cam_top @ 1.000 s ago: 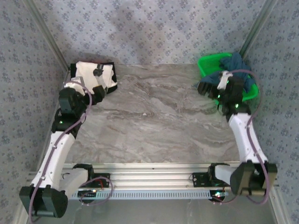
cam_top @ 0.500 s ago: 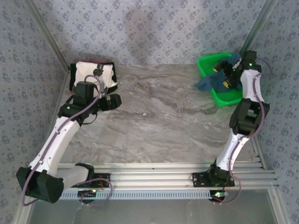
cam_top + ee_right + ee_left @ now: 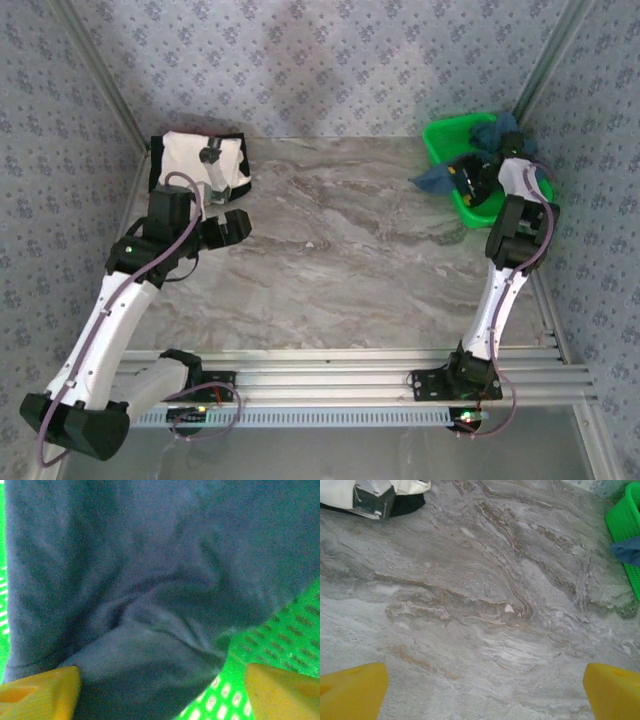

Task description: Fold and stack the t-shirts

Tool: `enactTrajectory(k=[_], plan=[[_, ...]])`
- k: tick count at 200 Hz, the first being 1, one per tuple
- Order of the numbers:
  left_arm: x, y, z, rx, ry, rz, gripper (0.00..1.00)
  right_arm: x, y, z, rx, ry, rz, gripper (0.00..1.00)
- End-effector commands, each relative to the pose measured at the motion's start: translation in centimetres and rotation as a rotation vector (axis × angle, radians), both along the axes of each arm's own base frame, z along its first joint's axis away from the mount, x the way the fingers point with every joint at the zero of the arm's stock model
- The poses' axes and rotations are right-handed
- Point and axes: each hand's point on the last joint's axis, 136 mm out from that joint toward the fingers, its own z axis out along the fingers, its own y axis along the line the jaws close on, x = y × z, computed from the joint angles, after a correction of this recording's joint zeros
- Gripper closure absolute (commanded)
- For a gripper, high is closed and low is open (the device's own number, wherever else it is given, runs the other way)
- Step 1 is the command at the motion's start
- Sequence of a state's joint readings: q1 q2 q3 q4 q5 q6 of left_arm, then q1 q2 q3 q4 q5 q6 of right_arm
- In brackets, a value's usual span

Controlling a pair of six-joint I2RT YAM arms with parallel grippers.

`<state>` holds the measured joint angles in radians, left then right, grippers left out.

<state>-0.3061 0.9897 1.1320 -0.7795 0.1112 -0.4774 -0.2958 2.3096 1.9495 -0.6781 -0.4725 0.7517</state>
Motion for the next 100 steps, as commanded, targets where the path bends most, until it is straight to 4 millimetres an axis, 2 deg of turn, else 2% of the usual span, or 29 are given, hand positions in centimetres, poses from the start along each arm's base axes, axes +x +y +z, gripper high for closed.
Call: enactTrajectory(k=[1, 11, 22, 33, 44, 52, 73, 100], plan=[[-0.3, 0.8, 1.4, 0.019, -0.025, 0.033, 0.0, 1.3, 0.1, -0.7, 0.049, -0.009, -0.065, 0.26], [-0.2, 0.8, 1.4, 0.021, -0.026, 0.038, 0.0, 2.1, -0.1, -0.5, 0.058, -0.037, -0.08, 0.36], [-0.1, 0.8, 1.4, 0.018, -0.029, 0.038, 0.0, 3.2, -0.7, 0.4, 0.06, -0.091, -0.089, 0.58], [-0.1, 0.7, 1.4, 0.015, -0.028, 0.037, 0.0, 4.4, -1.1, 2.0, 0.065, -0.163, -0.097, 0.78], [0.0, 0.7, 1.3, 0.013, -0.029, 0.038, 0.0, 5.5, -1.3, 4.0, 0.056, -0.228, -0.096, 0.9], [0.1, 0.7, 1.3, 0.012, -0.029, 0.039, 0.0, 6.1, -1.5, 5.9, 0.044, -0.278, -0.087, 0.95], [0.2, 0.5, 0.9, 0.004, -0.025, 0.04, 0.0, 7.2, -1.1, 11.0, 0.042, -0.42, -0.053, 1.0], [0.5, 0.4, 0.3, -0.01, -0.019, 0.047, 0.0, 7.5, -0.1, 19.1, 0.062, -0.624, -0.009, 1.0]])
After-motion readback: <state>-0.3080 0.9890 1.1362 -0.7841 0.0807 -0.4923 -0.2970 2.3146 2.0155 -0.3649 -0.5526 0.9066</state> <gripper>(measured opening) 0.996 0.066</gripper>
